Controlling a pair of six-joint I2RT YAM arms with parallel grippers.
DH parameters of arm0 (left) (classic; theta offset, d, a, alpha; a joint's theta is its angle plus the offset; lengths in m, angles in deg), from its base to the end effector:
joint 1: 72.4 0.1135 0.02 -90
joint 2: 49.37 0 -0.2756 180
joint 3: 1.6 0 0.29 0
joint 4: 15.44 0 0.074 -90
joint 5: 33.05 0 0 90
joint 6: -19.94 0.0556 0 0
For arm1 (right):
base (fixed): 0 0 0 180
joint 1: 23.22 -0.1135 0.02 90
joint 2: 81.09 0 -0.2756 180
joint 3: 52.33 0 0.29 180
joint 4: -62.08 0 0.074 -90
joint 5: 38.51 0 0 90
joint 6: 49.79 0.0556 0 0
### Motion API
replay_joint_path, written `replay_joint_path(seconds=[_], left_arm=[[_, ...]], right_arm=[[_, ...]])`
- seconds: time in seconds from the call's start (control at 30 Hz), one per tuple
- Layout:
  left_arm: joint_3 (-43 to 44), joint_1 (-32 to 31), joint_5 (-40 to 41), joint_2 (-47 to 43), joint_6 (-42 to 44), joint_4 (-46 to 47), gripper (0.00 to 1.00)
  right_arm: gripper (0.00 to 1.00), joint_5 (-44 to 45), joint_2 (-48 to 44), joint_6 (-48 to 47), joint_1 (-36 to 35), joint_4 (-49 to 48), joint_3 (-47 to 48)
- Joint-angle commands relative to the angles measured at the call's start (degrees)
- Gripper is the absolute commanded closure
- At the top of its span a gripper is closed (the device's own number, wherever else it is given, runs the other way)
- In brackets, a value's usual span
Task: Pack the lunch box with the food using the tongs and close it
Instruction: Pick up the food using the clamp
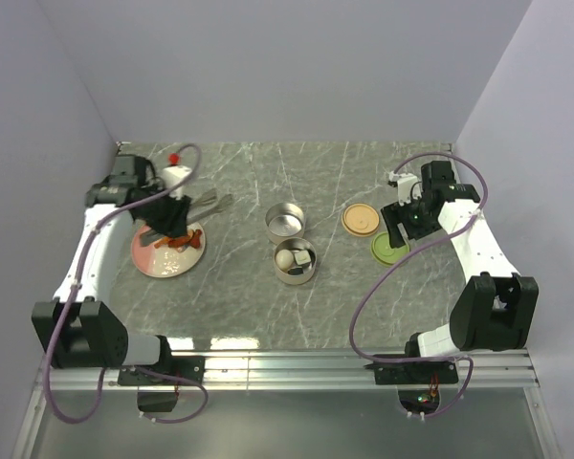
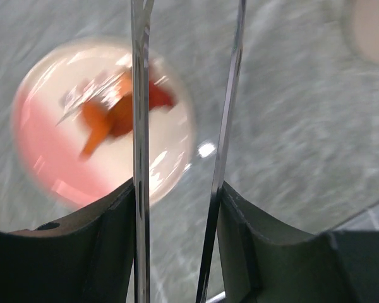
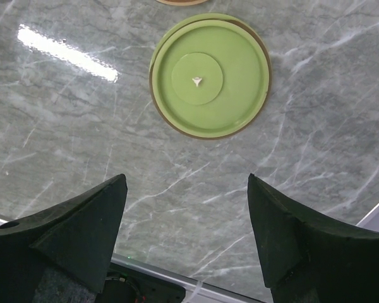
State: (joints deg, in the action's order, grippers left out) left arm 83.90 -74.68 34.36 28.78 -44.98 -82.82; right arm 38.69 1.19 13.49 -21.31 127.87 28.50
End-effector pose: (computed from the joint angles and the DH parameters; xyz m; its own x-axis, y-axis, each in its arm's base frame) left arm 0.3125 -0.0338 0.3118 -0.6871 0.4190 -0.5935 0.5738 0.8140 -0.0896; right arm 0.3227 0.0016 0.2610 -0.7993 -0.4120 -0.4374 -0.4619 0.8869 0.0085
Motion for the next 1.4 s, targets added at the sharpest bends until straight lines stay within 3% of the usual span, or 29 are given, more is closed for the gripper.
replay_joint_path(seconds=[0.0,0.2,0.4,0.83,1.37], left_arm=[[-2.09,8.4,2.72,-6.25,6.55,-4.93,0.47],[-4.3,19.31,5.19,-7.05,12.79,-6.96,0.47],[-5.88,23.9,7.73,-5.03,16.4,-5.91,0.46],[-8.08,23.99,11.43,-2.39,17.02,-3.62,0.47],[-7.38,23.99,11.6,1.04,16.67,-1.95,0.59]], right_arm=[[0.17,-2.05,-2.3,0.53,-0.33,0.47,1.96],[0.16,-3.29,-1.42,3.24,-3.13,-0.93,3.01],[0.15,-3.46,-1.07,5.45,-6.48,-2.25,3.36],[0.15,-3.2,-0.19,5.36,-7.27,-2.34,3.36],[0.15,-3.02,-0.19,5.36,-7.19,-2.52,2.84]])
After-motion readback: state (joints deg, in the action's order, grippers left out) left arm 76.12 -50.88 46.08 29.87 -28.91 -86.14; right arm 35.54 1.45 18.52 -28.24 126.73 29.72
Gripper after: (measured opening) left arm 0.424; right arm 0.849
